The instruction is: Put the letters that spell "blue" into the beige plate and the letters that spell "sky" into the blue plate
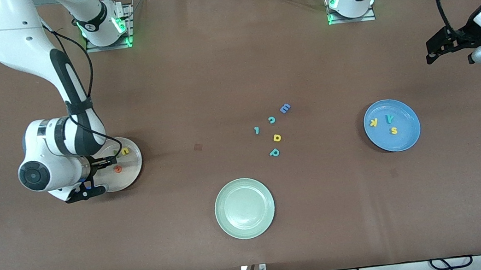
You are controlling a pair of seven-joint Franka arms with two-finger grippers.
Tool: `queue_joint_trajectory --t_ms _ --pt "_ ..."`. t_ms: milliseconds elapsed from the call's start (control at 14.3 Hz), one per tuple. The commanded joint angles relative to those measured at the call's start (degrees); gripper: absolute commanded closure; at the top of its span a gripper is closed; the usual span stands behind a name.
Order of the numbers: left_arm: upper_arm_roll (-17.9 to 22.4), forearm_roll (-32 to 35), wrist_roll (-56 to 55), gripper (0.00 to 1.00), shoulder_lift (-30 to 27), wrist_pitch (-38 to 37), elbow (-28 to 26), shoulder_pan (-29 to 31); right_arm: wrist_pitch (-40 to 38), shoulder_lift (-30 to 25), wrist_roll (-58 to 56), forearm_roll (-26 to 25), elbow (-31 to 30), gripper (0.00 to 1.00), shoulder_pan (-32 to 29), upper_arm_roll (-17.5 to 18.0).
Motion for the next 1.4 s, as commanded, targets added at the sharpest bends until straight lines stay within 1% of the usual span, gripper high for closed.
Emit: queue_joint_trajectory --t_ms 0,140,210,420,560,630,769,839,979,1049,1189,1329 --pt "-0.03 0.50 -0.89 0.00 0.88 -1.36 1.88 -0.25 -3.46 -7.38 3.14 -0.44 0.28 0.00 -0.96 0.10" --pt "-0.03 0.50 -0.89 0.00 0.88 -1.36 1.97 -0.34 -3.64 -10.20 4.03 -0.71 1.24 0.00 -0.79 -1.13" --pt "-0.03 0.59 -0.89 0.00 0.88 -1.36 1.97 -0.43 -3.81 -10.82 3.60 -0.88 2.90 0.00 -0.88 -2.26" --pt "-0.03 0.51 -0.89 0.00 0.88 -1.36 1.97 -0.43 -8.10 -10.92 3.50 -1.14 9.84 0.00 -1.32 -4.99" --pt "-0.03 0.50 -0.89 0.00 0.88 -1.45 1.97 -0.43 -9.87 -11.09 4.12 -0.80 12.22 0.00 -0.70 -8.24" --pt "-0.03 0.50 -0.89 0.00 0.88 -1.45 1.97 -0.43 -10.66 -11.44 4.38 -0.36 12.32 0.00 -1.05 -8.95" --pt "-0.03 0.50 -0.89 0.00 0.88 -1.45 1.97 -0.43 -13.73 -13.19 6.92 4.28 12.85 0.00 -1.23 -9.22" --pt "-0.03 0.50 -0.89 0.00 0.88 -1.45 1.97 -0.43 -15.31 -13.90 8.33 4.65 13.29 0.00 -0.97 -9.13" --pt "-0.03 0.50 -0.89 0.00 0.88 -1.45 1.97 -0.43 -19.87 -14.26 9.31 3.87 16.26 0.00 -0.53 -9.04" --pt "-0.03 0.42 -0.89 0.00 0.88 -1.45 1.97 -0.43 -21.55 -14.26 9.22 2.56 18.37 0.00 -0.44 -8.78" --pt "-0.03 0.42 -0.89 0.00 0.88 -1.45 1.97 -0.43 -22.27 -14.26 8.78 1.23 20.23 0.00 -0.35 -8.78" --pt "-0.03 0.42 -0.89 0.00 0.88 -1.45 1.97 -0.34 -21.74 -16.79 9.22 1.05 20.24 0.00 -1.40 -7.81"
